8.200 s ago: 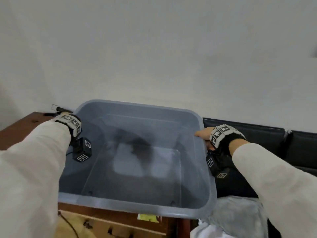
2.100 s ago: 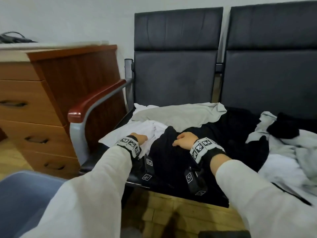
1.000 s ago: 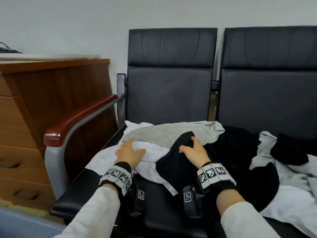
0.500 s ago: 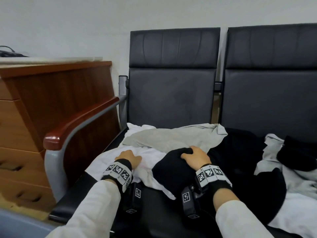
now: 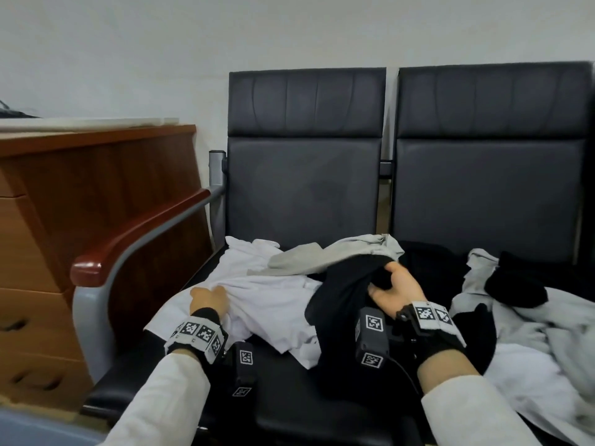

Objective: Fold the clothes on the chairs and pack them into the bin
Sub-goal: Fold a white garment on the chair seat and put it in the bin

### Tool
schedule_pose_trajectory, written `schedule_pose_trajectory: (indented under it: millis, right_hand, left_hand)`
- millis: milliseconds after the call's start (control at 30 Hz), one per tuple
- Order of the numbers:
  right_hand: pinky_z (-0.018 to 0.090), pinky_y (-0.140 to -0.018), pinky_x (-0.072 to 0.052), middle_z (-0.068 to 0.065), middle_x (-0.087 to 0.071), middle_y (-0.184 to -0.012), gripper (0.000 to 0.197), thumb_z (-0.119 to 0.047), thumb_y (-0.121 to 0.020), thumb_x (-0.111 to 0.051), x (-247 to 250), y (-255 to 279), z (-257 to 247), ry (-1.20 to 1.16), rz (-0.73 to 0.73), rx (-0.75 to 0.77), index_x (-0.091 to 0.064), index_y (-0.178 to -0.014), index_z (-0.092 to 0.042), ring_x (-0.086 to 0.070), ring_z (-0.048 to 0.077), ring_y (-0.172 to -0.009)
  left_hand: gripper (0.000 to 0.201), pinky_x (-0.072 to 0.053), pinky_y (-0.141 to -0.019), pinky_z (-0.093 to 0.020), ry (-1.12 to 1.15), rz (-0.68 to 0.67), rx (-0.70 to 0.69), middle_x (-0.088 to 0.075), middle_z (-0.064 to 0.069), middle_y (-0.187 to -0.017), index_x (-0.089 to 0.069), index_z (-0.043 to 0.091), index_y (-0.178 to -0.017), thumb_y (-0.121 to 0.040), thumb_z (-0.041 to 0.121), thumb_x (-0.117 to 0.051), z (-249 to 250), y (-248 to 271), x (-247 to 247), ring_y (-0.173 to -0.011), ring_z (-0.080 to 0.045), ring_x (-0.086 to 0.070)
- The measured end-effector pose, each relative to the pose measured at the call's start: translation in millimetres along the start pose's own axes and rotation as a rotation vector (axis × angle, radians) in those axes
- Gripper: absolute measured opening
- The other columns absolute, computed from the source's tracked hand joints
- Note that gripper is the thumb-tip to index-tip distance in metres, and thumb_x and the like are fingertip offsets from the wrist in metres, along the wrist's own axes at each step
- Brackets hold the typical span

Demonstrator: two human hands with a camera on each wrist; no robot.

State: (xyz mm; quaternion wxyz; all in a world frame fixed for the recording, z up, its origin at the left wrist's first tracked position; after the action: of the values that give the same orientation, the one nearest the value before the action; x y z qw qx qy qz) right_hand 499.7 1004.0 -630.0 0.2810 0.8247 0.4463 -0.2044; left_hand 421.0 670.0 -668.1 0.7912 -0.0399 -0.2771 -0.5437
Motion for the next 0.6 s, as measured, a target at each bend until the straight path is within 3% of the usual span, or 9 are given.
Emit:
schedule_pose_trajectory:
  millis: [100, 167, 200, 267, 300, 367, 433, 500, 600]
  right_hand:
    - [0.03, -0.084, -0.045, 0.012, -0.065, -0.106, 0.036, -0.022, -0.077, -0.055, 4.6, -6.1, -47.7, 0.077, 0.034, 0.204, -0.058, -0.111, -0.01, -0.057, 0.034, -0.111]
    - [0.039, -0.097, -0.043, 0.017, -0.055, -0.119, 0.046, -0.034, -0.07, -0.051, 4.3, 3.3, -74.4, 0.047, 0.036, 0.342, -0.057, -0.11, -0.012, -0.052, 0.037, -0.116]
    - [0.043, -0.096, -0.045, 0.015, -0.055, -0.116, 0.038, -0.033, -0.073, -0.05, 3.6, 16.0, -80.4, 0.17, 0.008, 0.511, -0.057, -0.106, -0.017, -0.053, 0.037, -0.114]
    - [0.037, -0.078, -0.051, 0.015, -0.06, -0.104, 0.022, -0.012, -0.085, -0.05, 0.7, 12.3, -59.9, 0.183, 0.019, 0.424, -0.057, -0.106, -0.014, -0.06, 0.031, -0.095]
    - [0.035, -0.075, -0.05, 0.017, -0.062, -0.103, 0.023, -0.009, -0.083, -0.052, -3.9, 10.5, -41.0, 0.369, -0.002, 0.405, -0.057, -0.106, -0.009, -0.06, 0.029, -0.091]
    - [0.038, -0.088, -0.048, 0.018, -0.06, -0.117, 0.042, -0.023, -0.075, -0.061, -8.7, 8.8, 4.5, 1.057, -0.117, 0.332, -0.059, -0.112, -0.004, -0.058, 0.033, -0.106]
    - [0.038, -0.106, -0.036, 0.009, -0.029, -0.149, 0.068, -0.036, -0.079, -0.064, -6.9, 8.6, 40.5, 1.607, -0.188, 0.171, -0.04, -0.142, -0.02, -0.039, 0.039, -0.129]
    - [0.043, -0.111, -0.027, 0.003, 0.005, -0.157, 0.079, -0.045, -0.087, -0.057, -13.0, 8.8, 54.3, 1.815, -0.213, 0.143, -0.011, -0.151, -0.036, -0.022, 0.044, -0.135]
    - [0.047, -0.113, -0.022, 0.004, 0.014, -0.158, 0.081, -0.044, -0.091, -0.053, -31.0, 3.6, 59.8, 1.984, -0.312, 0.178, 0.002, -0.151, -0.039, -0.011, 0.044, -0.138]
  left_hand:
    - [0.054, -0.039, -0.104, -0.042, -0.077, -0.036, -0.046, -0.048, -0.027, -0.134, -0.036, -0.006, -0.135, -0.093, 0.026, -0.047, -0.1, 2.5, -2.8, -0.12, -0.04, -0.048]
    - [0.053, -0.038, -0.104, -0.042, -0.196, -0.053, -0.094, -0.047, -0.024, -0.134, -0.037, 0.003, -0.134, -0.09, 0.027, -0.052, 2.6, 8.6, -4.8, -0.121, -0.04, -0.047]
    - [0.057, -0.037, -0.106, -0.042, -0.277, -0.083, -0.121, -0.043, -0.022, -0.137, -0.034, 0.009, -0.137, -0.088, 0.031, -0.054, 4.7, 13.3, -6.1, -0.123, -0.039, -0.045]
    - [0.077, -0.032, -0.109, -0.043, -0.422, -0.165, -0.155, -0.033, -0.018, -0.143, -0.026, 0.022, -0.144, -0.079, 0.048, -0.059, 6.9, 16.9, -13.8, -0.128, -0.039, -0.038]
    - [0.091, -0.03, -0.111, -0.044, -0.508, -0.202, -0.175, -0.029, -0.016, -0.146, -0.023, 0.027, -0.145, -0.068, 0.061, -0.058, 9.9, 20.6, -16.0, -0.131, -0.038, -0.035]
    - [0.113, -0.025, -0.114, -0.045, -0.64, -0.283, -0.202, -0.025, -0.012, -0.151, -0.017, 0.031, -0.147, -0.051, 0.078, -0.053, 14.4, 19.3, -25.9, -0.136, -0.037, -0.027]
    - [0.122, -0.025, -0.115, -0.044, -0.711, -0.387, -0.242, -0.023, -0.012, -0.153, -0.012, 0.033, -0.149, -0.047, 0.084, -0.058, 19.7, 26.3, -33.2, -0.139, -0.034, -0.024]
    - [0.125, -0.025, -0.115, -0.045, -0.817, -0.478, -0.289, -0.021, -0.013, -0.154, -0.005, 0.034, -0.15, -0.05, 0.082, -0.063, 22.5, 36.8, -37.1, -0.14, -0.032, -0.024]
    - [0.104, -0.019, -0.117, -0.044, -0.967, -0.484, -0.335, -0.015, -0.015, -0.154, -0.001, 0.027, -0.151, -0.075, 0.066, -0.06, 27.3, 47.1, -43.8, -0.142, -0.034, -0.018]
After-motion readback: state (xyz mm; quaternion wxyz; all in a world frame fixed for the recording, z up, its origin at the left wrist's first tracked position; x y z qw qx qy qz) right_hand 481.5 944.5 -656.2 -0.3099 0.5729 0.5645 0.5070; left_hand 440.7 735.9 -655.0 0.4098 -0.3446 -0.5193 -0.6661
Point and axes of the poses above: each hand's wrist, its own y-axis away from the middle knuckle, its own x-axis out of the back of the hand, z = x × y, the point moved 3 cm from there along -y, towards the middle knuckle
